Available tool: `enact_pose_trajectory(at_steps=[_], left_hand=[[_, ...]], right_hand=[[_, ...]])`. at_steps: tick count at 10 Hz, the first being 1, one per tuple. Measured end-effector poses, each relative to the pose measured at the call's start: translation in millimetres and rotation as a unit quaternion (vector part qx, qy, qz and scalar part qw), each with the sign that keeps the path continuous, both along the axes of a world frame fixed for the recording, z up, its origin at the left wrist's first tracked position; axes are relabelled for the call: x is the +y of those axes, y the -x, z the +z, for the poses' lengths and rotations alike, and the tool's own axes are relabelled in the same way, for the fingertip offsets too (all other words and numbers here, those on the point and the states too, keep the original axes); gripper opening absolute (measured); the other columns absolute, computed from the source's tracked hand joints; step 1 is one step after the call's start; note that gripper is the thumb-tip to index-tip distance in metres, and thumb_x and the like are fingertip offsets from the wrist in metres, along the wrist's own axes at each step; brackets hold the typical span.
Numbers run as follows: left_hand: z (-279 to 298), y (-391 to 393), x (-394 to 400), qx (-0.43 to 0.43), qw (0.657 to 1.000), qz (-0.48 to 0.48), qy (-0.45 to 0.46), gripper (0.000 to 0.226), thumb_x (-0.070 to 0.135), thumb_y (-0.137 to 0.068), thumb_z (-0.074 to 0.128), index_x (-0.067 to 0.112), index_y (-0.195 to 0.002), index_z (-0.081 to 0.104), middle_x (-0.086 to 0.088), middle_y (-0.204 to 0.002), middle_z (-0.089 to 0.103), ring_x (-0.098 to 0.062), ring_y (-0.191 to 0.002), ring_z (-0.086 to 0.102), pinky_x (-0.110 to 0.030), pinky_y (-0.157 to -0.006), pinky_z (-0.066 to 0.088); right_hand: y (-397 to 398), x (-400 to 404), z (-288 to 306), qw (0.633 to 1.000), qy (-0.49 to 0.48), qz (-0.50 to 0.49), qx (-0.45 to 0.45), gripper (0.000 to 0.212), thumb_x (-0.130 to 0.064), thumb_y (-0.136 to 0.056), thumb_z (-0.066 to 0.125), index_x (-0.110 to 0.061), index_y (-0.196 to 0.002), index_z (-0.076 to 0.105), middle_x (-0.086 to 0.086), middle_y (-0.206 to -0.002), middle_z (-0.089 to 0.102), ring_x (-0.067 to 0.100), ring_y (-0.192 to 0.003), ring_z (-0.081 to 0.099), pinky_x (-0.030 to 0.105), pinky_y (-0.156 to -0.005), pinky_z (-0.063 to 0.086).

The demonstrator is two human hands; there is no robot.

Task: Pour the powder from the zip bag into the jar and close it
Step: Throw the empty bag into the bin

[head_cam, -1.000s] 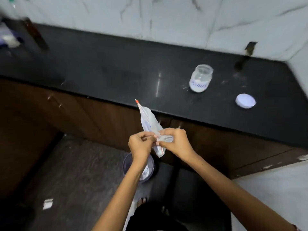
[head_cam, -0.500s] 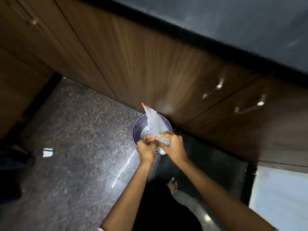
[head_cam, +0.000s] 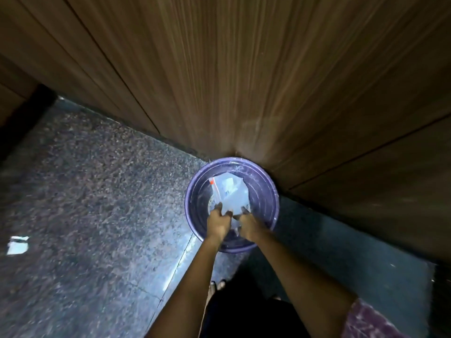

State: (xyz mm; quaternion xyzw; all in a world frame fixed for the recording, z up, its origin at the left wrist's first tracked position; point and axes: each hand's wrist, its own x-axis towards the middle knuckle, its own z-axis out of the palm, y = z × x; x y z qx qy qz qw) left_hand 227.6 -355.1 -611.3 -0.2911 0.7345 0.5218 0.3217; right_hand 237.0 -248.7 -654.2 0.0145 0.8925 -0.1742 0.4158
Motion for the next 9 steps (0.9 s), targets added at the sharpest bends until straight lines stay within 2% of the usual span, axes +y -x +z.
enact_pose_trajectory(at_steps=[1,2,3,4,5,6,7,8,9], left_hand=[[22.4,-3.9,-1.6,0.034,0.999,0.005,0.023,0.031,0.011,-0.094,0.056,-0.003,-0.122,0.059,-0.018,-0.129,0.061,-0.030,-0.120,0.056,-0.033,-0.102,0.042],[78.8,-5.8,2.1,0.073,0.997,0.008,0.027,0.019,0.012,-0.093,0.058,-0.002,-0.102,0.068,-0.016,-0.110,0.070,-0.023,-0.104,0.062,-0.025,-0.088,0.043],[156.0,0.0,4.1,0.137,0.991,0.003,0.015,0.014,0.002,-0.092,0.056,-0.005,-0.096,0.068,-0.015,-0.096,0.069,-0.019,-0.095,0.059,-0.033,-0.096,0.046],[247.1,4.8,1.8,0.202,0.979,-0.032,0.020,0.016,0.003,-0.093,0.055,-0.008,-0.096,0.066,-0.027,-0.096,0.069,-0.038,-0.096,0.065,-0.047,-0.092,0.048],[356.1,6.0,-3.8,0.259,0.964,-0.055,0.023,0.013,0.011,-0.093,0.057,0.002,-0.095,0.068,-0.020,-0.090,0.072,-0.034,-0.085,0.066,-0.036,-0.079,0.051],[464.6,5.7,-6.6,0.342,0.938,-0.064,-0.009,0.012,0.008,-0.092,0.058,0.010,-0.095,0.069,-0.003,-0.089,0.072,-0.019,-0.084,0.065,-0.022,-0.074,0.048],[554.1,3.7,-1.8,0.410,0.907,-0.089,-0.048,0.012,0.008,-0.091,0.059,0.011,-0.098,0.068,-0.003,-0.091,0.073,-0.017,-0.084,0.066,-0.024,-0.077,0.049],[611.7,3.3,12.6,0.455,0.881,-0.091,-0.093,0.016,0.005,-0.090,0.060,0.008,-0.105,0.065,-0.003,-0.090,0.069,-0.004,-0.080,0.063,-0.008,-0.074,0.045],[644.9,7.3,37.5,0.479,0.861,-0.099,-0.142,0.017,0.005,-0.091,0.059,0.006,-0.107,0.062,-0.001,-0.090,0.067,0.007,-0.076,0.060,-0.005,-0.074,0.044]], right_hand=[[-7.1,-6.3,27.4,0.997,0.007,-0.082,0.014,0.040,-0.005,-0.094,0.046,-0.002,-0.133,0.048,0.021,-0.141,0.045,0.036,-0.130,0.043,0.042,-0.109,0.036],[-6.4,-4.4,82.2,0.989,0.012,-0.141,0.044,0.032,-0.016,-0.094,0.049,-0.011,-0.124,0.059,0.015,-0.127,0.061,0.032,-0.115,0.057,0.036,-0.096,0.045],[-5.0,-3.4,163.4,0.977,0.021,-0.190,0.093,0.026,-0.017,-0.093,0.049,-0.012,-0.113,0.065,0.014,-0.116,0.067,0.033,-0.109,0.059,0.037,-0.089,0.047],[-5.0,-3.6,268.4,0.964,0.035,-0.216,0.152,0.025,-0.017,-0.090,0.049,-0.017,-0.105,0.069,0.013,-0.107,0.070,0.034,-0.104,0.061,0.036,-0.081,0.047],[-9.0,0.4,383.9,0.950,0.038,-0.226,0.214,0.021,-0.019,-0.089,0.050,-0.018,-0.098,0.069,0.015,-0.098,0.071,0.037,-0.096,0.062,0.038,-0.076,0.049],[-14.5,6.7,492.1,0.930,0.057,-0.236,0.276,0.019,-0.018,-0.088,0.052,-0.021,-0.097,0.069,0.009,-0.100,0.072,0.033,-0.092,0.066,0.041,-0.080,0.054],[-27.0,15.9,585.7,0.888,0.069,-0.243,0.383,0.017,-0.018,-0.088,0.055,-0.022,-0.096,0.069,0.000,-0.102,0.069,0.023,-0.088,0.067,0.036,-0.077,0.054],[-37.9,29.5,650.2,0.828,0.075,-0.284,0.478,0.014,-0.019,-0.088,0.059,-0.020,-0.095,0.070,-0.001,-0.099,0.070,0.021,-0.083,0.068,0.037,-0.073,0.056],[-42.3,54.8,688.5,0.766,0.068,-0.341,0.540,0.012,-0.015,-0.087,0.061,-0.015,-0.093,0.071,0.002,-0.096,0.071,0.021,-0.080,0.068,0.040,-0.072,0.057]])
